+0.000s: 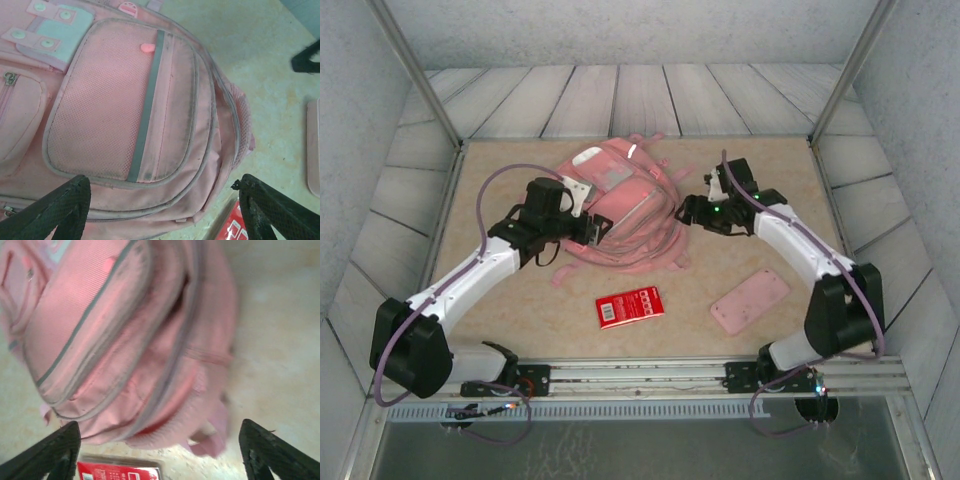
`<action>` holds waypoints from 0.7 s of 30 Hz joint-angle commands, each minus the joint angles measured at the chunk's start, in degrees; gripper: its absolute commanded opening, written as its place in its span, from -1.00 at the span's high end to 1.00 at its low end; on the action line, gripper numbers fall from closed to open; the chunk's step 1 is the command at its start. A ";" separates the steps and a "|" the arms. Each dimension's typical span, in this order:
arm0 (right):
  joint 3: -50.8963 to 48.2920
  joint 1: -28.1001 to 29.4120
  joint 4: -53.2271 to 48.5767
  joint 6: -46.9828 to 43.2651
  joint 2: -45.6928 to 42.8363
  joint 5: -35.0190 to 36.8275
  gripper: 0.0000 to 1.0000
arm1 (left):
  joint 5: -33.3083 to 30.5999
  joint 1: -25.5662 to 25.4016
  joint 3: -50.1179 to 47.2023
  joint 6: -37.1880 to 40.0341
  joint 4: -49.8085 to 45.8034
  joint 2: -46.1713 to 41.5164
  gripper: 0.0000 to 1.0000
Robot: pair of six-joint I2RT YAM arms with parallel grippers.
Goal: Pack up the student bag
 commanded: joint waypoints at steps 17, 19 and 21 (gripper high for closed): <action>-20.34 -0.26 -20.06 22.81 -13.90 34.20 -1.00 | 4.06 0.86 0.23 -1.58 7.19 5.89 -0.73; -21.50 -0.33 -19.38 24.41 -13.93 34.86 -1.00 | 4.38 0.87 0.36 -1.72 7.45 6.37 -0.73; -22.72 -0.53 -17.47 24.50 -13.34 34.65 -1.00 | 4.67 0.87 0.49 -1.78 7.61 6.68 -0.73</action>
